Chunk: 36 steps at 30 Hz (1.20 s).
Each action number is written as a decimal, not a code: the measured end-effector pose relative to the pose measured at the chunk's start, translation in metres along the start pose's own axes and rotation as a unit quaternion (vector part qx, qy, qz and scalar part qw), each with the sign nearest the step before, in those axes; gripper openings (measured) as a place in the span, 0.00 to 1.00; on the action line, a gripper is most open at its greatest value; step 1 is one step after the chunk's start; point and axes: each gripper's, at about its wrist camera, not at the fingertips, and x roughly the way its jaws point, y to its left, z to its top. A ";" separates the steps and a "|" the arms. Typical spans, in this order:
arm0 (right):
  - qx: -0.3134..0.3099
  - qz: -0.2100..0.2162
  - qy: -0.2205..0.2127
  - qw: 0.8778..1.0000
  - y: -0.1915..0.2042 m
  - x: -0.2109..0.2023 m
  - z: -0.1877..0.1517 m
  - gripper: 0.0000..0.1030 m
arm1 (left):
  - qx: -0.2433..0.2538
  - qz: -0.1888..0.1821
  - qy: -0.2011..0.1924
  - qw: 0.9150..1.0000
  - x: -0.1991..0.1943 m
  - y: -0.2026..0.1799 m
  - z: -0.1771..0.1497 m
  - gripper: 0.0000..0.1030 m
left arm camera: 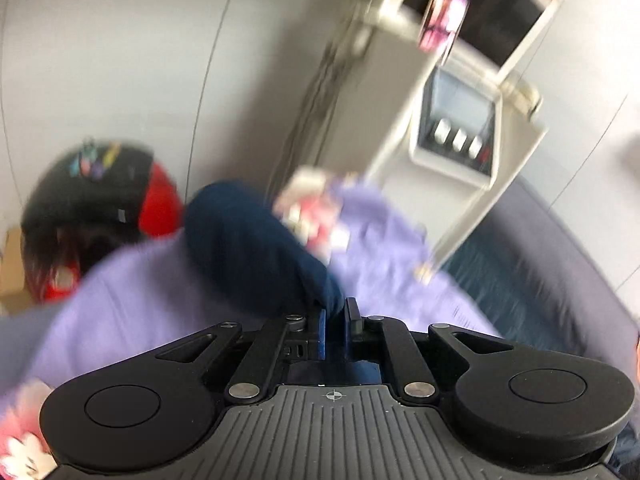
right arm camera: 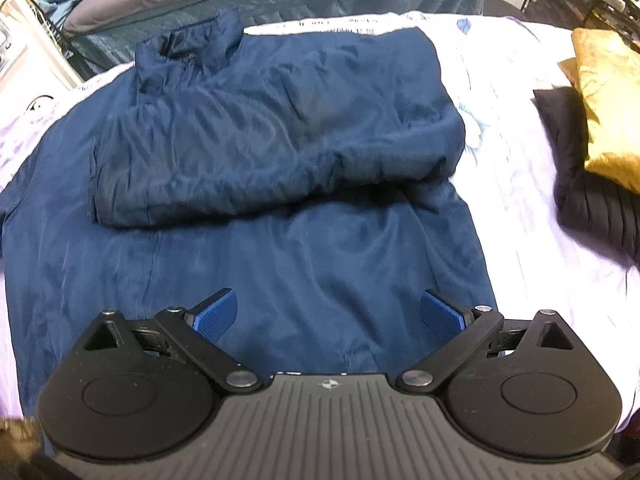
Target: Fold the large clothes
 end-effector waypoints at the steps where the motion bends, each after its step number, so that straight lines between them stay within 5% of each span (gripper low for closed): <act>1: -0.001 0.003 -0.001 1.000 0.001 0.001 0.002 0.95 | 0.003 -0.004 -0.021 1.000 -0.013 -0.001 -0.002 0.47; 3: -0.002 0.010 0.000 1.000 0.003 0.004 0.003 0.95 | 0.015 0.004 -0.043 0.999 -0.027 -0.002 -0.017 0.44; 8: -0.010 0.019 0.008 1.000 0.008 0.010 0.002 0.94 | -0.055 0.101 0.072 0.991 0.017 0.039 -0.081 0.43; 11: -0.012 0.017 0.005 1.000 0.007 0.008 0.003 0.94 | -0.067 0.118 0.105 0.985 0.033 0.054 -0.105 0.42; 14: -0.011 0.014 -0.002 1.000 0.003 0.005 0.005 0.94 | -0.073 0.118 0.096 0.986 0.032 0.051 -0.104 0.46; 20: 0.012 0.015 0.000 1.000 -0.011 0.007 0.005 0.94 | 0.000 0.077 0.050 0.996 0.019 0.001 -0.068 0.46; 25: 0.022 0.024 0.006 0.999 -0.014 0.012 0.004 0.94 | 0.069 -0.032 0.013 0.997 -0.006 -0.099 -0.054 0.47; 29: 0.021 0.028 0.004 0.999 -0.013 0.011 0.004 0.94 | 0.164 -0.142 0.016 0.976 -0.036 -0.194 -0.092 0.47; 31: 0.024 0.028 0.003 0.999 -0.015 0.012 0.004 0.94 | 0.214 -0.189 0.038 0.958 -0.050 -0.234 -0.128 0.48; 34: 0.033 0.027 0.007 0.999 -0.019 0.013 0.003 0.94 | 0.305 -0.213 0.132 0.919 -0.051 -0.283 -0.197 0.52; 35: 0.035 0.026 0.009 0.999 -0.021 0.014 0.003 0.94 | 0.326 -0.205 0.160 0.909 -0.047 -0.291 -0.221 0.72; 36: 0.037 0.026 0.010 0.999 -0.023 0.014 0.004 0.94 | 0.347 -0.196 0.182 0.899 -0.042 -0.297 -0.241 0.83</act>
